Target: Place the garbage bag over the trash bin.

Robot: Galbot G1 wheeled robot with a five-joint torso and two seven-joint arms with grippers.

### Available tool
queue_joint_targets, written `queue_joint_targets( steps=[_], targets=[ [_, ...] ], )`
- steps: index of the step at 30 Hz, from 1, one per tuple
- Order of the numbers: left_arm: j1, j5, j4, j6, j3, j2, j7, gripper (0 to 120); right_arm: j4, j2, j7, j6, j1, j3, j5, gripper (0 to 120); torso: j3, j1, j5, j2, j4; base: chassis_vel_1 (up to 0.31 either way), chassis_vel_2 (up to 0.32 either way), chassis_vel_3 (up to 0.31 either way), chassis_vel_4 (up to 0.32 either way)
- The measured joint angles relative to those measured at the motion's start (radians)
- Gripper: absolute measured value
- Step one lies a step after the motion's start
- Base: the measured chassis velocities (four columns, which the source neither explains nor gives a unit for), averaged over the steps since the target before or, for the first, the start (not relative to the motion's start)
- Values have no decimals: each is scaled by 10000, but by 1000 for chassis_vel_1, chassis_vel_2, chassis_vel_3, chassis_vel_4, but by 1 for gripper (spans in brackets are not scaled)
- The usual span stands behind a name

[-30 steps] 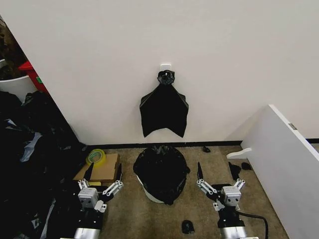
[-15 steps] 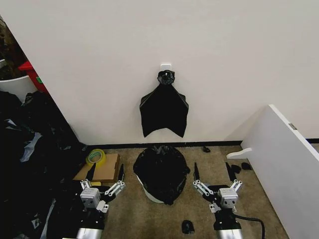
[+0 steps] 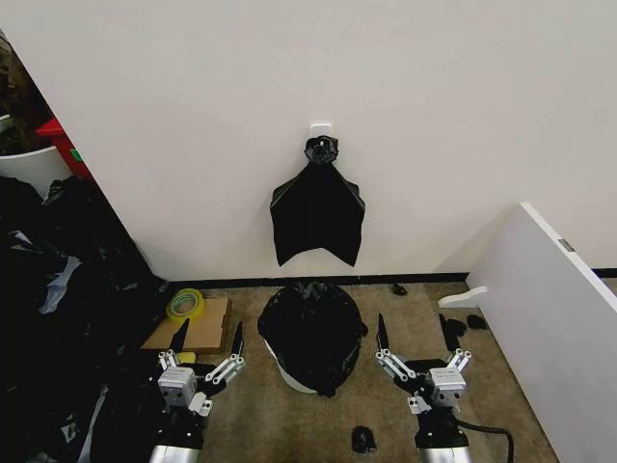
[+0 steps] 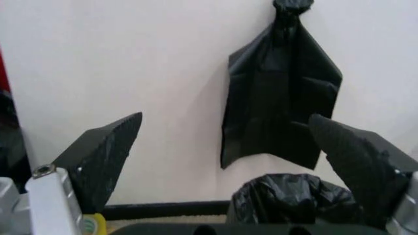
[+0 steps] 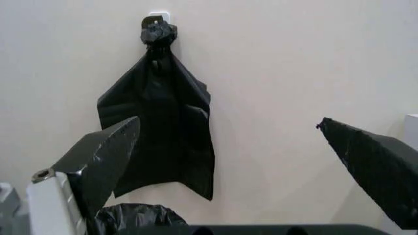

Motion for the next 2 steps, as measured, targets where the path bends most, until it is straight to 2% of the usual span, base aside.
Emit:
queue_joint_targets(
  steps=[2],
  targets=[
    [0, 5, -11, 17, 4, 5, 3, 100, 0, 0, 0, 0, 0, 0, 0, 100, 0, 0, 0, 0, 0, 0, 0, 0, 0]
  ],
)
